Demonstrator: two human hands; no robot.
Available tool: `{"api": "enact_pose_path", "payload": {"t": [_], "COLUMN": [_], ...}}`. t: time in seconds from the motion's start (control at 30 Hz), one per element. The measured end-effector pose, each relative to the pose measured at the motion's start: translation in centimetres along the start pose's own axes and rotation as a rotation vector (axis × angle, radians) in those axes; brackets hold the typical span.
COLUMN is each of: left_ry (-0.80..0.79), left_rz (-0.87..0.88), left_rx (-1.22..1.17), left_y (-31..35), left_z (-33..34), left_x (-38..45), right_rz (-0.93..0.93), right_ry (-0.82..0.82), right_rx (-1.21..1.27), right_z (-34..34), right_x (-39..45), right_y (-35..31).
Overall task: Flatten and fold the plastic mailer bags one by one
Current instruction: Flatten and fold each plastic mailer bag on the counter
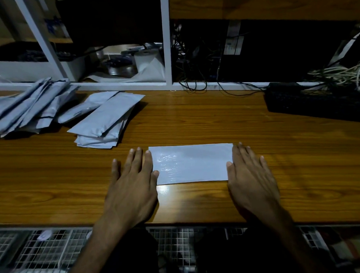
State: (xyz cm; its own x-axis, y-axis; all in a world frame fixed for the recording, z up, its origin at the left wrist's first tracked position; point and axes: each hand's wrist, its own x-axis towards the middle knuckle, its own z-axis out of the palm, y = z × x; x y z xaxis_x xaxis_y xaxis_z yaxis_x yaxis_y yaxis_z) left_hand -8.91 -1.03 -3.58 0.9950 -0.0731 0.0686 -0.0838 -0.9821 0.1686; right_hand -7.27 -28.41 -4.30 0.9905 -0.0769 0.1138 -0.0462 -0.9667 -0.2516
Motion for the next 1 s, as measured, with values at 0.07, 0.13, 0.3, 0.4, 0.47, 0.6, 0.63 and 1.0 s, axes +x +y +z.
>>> {"api": "enact_pose_path", "payload": {"t": [0.07,0.13,0.3,0.4,0.47,0.6,0.63,1.0], "left_ry": [-0.001,0.008,0.107,0.169,0.203,0.172,0.160,0.077], "left_rz": [-0.002,0.008,0.049,0.023,0.027,0.102,0.118,0.164], "left_rx": [0.017,0.015,-0.108,-0.184,-0.239,-0.206,-0.184,-0.064], "left_y": [-0.5,-1.0,-1.8,-0.8,0.4,3.9,4.7,7.1], "left_z": [0.1,0.2,0.2,-0.4,-0.7,-0.8,-0.6,2.1], "left_x": [-0.2,-0.4,-1.2,-0.9,-0.1,2.6,3.6,7.5], "right_rz": [-0.011,-0.029,-0.048,-0.031,-0.049,-0.138,-0.158,-0.317], "right_ry": [-0.004,-0.004,0.025,0.093,0.113,0.077,0.072,-0.030], "right_rx": [0.000,0.002,0.080,0.150,0.175,0.192,0.189,0.107], "right_z": [-0.2,-0.3,-0.8,-1.1,-1.4,-1.6,-1.4,0.8], "right_x": [0.0,0.0,0.2,0.6,1.0,2.1,2.6,4.9], "right_y": [0.8,1.4,2.2,1.7,0.6,-2.9,-3.9,-7.0]}}
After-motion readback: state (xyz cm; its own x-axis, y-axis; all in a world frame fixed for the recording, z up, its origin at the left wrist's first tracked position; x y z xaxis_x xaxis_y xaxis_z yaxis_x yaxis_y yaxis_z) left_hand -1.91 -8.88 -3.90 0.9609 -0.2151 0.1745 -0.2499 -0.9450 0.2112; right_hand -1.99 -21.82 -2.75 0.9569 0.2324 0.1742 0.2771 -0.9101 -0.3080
